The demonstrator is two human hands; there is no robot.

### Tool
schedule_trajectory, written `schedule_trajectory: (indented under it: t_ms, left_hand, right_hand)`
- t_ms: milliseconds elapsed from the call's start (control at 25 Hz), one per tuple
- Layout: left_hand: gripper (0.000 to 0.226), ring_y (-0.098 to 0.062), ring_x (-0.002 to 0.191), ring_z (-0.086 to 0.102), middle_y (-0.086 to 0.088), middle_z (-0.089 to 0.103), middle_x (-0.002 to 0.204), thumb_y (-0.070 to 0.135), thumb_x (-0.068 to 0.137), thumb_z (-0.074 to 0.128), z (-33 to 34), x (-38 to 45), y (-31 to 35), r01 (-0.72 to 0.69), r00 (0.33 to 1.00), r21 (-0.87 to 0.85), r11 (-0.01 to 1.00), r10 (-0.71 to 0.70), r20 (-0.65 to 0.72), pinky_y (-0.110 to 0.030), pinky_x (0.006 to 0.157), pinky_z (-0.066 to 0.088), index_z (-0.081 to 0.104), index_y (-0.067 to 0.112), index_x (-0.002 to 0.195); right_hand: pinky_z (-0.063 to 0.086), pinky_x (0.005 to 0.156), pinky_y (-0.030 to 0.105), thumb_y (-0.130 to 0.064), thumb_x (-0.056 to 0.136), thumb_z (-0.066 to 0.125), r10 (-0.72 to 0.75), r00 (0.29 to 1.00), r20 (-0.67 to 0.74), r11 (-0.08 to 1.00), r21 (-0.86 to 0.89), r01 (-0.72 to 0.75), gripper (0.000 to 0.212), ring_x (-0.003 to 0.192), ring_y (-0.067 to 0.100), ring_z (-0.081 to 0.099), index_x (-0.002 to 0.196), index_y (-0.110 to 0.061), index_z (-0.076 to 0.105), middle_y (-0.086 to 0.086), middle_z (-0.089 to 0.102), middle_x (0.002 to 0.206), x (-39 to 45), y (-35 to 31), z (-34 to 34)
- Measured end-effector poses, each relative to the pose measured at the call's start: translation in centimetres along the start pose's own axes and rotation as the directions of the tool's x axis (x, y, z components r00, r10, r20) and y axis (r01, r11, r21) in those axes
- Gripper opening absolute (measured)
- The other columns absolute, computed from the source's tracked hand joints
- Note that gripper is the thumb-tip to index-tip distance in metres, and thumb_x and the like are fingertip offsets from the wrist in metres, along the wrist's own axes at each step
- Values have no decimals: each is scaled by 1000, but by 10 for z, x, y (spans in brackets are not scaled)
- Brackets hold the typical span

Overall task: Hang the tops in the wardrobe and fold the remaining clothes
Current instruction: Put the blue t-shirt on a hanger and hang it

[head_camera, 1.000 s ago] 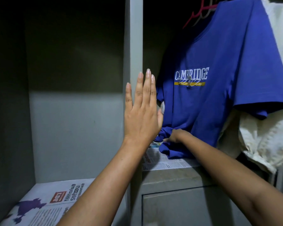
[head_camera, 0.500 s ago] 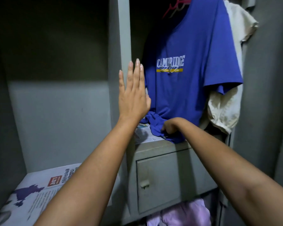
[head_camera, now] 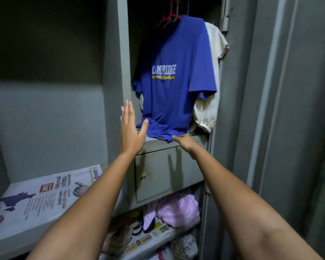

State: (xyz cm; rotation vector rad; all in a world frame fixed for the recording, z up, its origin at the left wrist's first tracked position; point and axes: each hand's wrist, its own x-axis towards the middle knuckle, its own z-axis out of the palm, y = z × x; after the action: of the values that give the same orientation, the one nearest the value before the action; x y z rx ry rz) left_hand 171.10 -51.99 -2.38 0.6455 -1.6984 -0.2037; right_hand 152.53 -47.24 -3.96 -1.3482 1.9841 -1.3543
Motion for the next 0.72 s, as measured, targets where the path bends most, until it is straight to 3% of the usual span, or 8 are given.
schedule_trajectory:
  t_ms: [120, 240, 320, 440, 480, 600, 680, 720]
  left_hand:
    - [66, -17, 147, 11, -5, 20, 158, 26, 96, 54, 1, -33, 27, 203, 976, -185, 962, -184, 114, -31, 119, 12, 20, 12, 151]
    - [64, -16, 143, 24, -3, 26, 156, 34, 97, 50, 3, -79, 76, 502, 860, -361, 786, -408, 307, -23, 113, 16, 23, 11, 151]
    - [66, -20, 142, 27, -6, 27, 155, 39, 98, 46, 9, -116, 106, 620, 773, -355, 699, -471, 424, -25, 111, 20, 21, 9, 151]
    - [69, -24, 143, 26, -9, 26, 156, 45, 98, 42, 18, -169, 154, 689, 679, -284, 667, -457, 574, -30, 114, 18, 19, 8, 151]
    - [69, -23, 143, 25, -8, 25, 156, 46, 98, 41, 22, -181, 174, 693, 660, -283, 663, -425, 620, -31, 114, 18, 20, 8, 151]
    - [69, -20, 143, 25, -4, 25, 155, 48, 98, 41, 37, -208, 240, 695, 624, -359, 623, -274, 732, -30, 116, 18, 23, 6, 150]
    - [72, -19, 143, 25, -4, 25, 156, 52, 96, 41, 52, -226, 287, 701, 571, -368, 610, -171, 803, -33, 118, 17, 24, 8, 150]
    - [73, -19, 143, 26, -3, 26, 156, 55, 95, 40, 62, -236, 308, 705, 541, -373, 603, -119, 832, -36, 118, 18, 25, 11, 150]
  right_hand:
    - [34, 102, 29, -30, 98, 49, 52, 998, 25, 992, 110, -55, 42, 128, 24, 45, 127, 0, 54, 11, 54, 134, -63, 8, -35]
    - [27, 107, 29, -31, 100, 47, 90, 996, 17, 987, 134, -91, 51, 137, 22, 36, 139, 0, 42, 10, 40, 147, -146, 20, -70]
    - [30, 105, 29, -33, 99, 46, 133, 991, 2, 983, 128, -132, 54, 138, 22, 33, 141, 1, 38, 11, 37, 149, -195, 35, -92]
    - [43, 87, 22, -39, 99, 45, 203, 979, 13, 969, 141, -202, 58, 120, 13, 55, 142, -2, 37, 10, 48, 140, -275, 54, -128]
    - [45, 88, 21, -40, 98, 46, 234, 972, 3, 961, 150, -232, 59, 113, 9, 58, 142, -2, 37, 9, 51, 135, -300, 60, -142]
    - [32, 104, 24, -39, 97, 50, 263, 960, -96, 945, 224, -236, 58, 124, 13, 44, 141, -3, 39, 2, 44, 141, -365, 81, -197]
    - [45, 89, 17, -39, 95, 55, 332, 916, -225, 923, 280, -266, 63, 112, 16, 51, 142, -3, 37, 10, 51, 133, -409, 91, -235]
    - [49, 69, 11, -35, 97, 52, 382, 886, -263, 905, 300, -301, 56, 100, 16, 55, 139, 1, 40, 10, 57, 120, -430, 94, -254]
